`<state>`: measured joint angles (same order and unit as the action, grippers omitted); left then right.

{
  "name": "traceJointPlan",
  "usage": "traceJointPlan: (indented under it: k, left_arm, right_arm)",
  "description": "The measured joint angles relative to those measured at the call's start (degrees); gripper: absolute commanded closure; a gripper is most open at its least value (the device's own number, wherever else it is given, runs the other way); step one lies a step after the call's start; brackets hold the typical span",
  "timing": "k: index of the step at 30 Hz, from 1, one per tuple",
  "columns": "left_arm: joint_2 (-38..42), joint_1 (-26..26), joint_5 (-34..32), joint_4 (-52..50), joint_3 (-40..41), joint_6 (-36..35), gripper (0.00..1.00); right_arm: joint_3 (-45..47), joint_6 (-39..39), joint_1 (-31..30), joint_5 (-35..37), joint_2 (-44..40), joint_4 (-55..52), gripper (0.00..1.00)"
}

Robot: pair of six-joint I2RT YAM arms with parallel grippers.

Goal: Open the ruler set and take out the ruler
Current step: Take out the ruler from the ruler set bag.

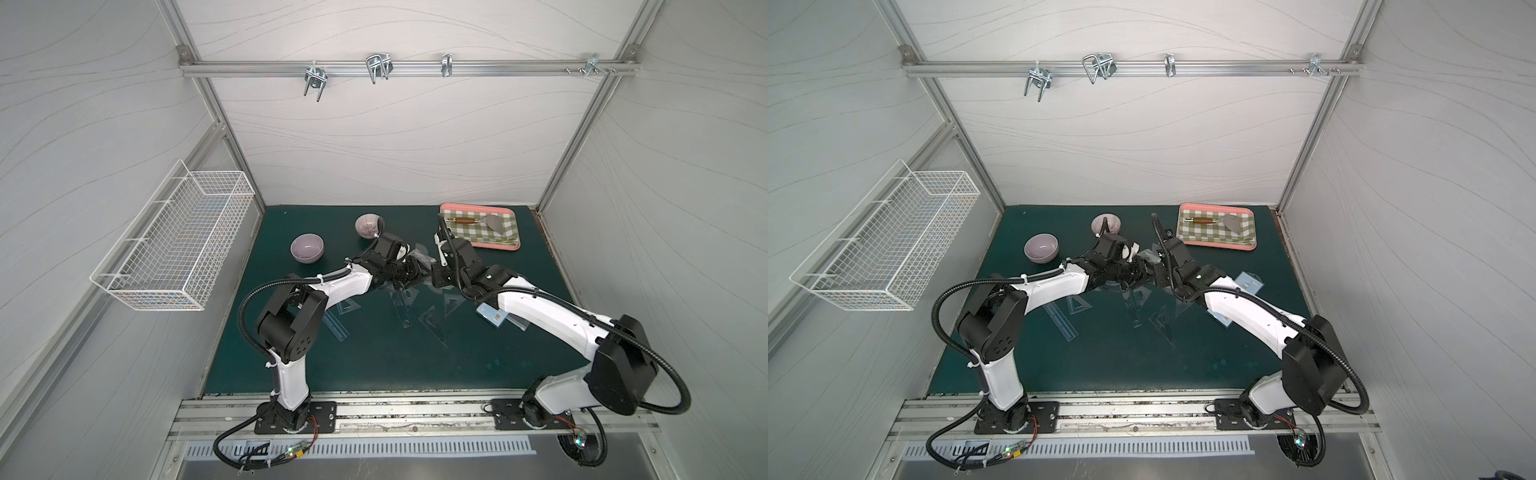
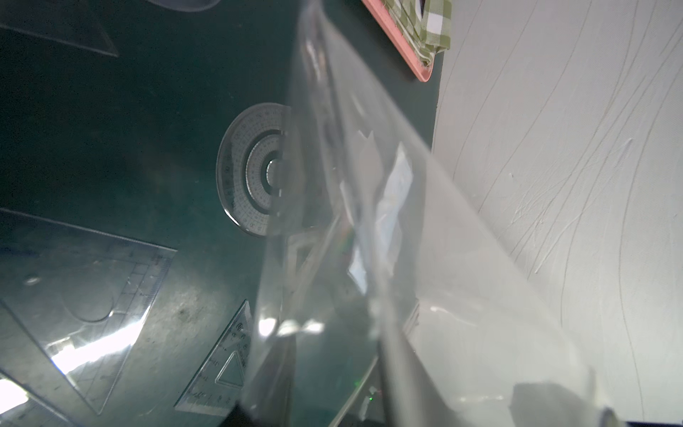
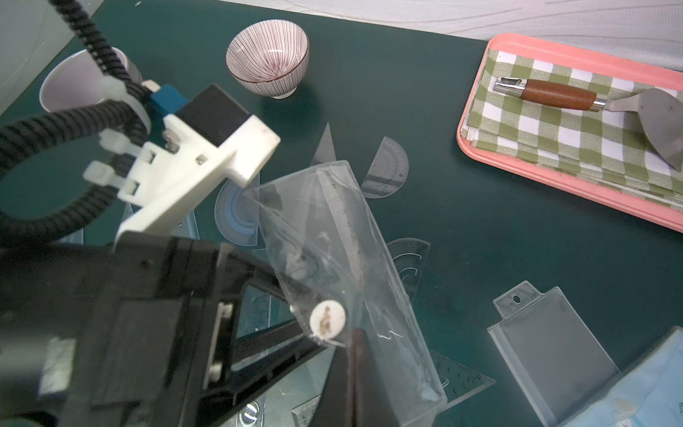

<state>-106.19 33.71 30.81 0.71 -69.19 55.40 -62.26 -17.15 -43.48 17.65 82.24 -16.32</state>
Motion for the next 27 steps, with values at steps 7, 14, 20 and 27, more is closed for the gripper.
traceJointPlan:
  k: [7, 14, 20, 27]
  left_arm:
    - [-0.09, -0.02, -1.77, 2.97, -0.28, 0.76, 0.58]
    - [-3.23, 0.15, -1.86, 2.97, -4.07, 0.61, 0.73]
    - [-6.14, 1.31, -1.64, 0.72, -6.86, -0.44, 0.77]
    - [-6.6, 2.01, -1.7, -0.55, -7.82, -1.79, 0.91]
  right_arm:
    - [1.73, 0.11, -0.9, -0.2, -0.7, 0.52, 1.0]
    - [2.34, 0.68, -1.57, -0.17, -1.64, 0.98, 1.0]
    - [2.34, 1.22, -1.66, 0.04, -1.86, 1.38, 1.0]
    - [2.34, 2.01, -1.68, 0.35, -1.86, 1.33, 1.0]
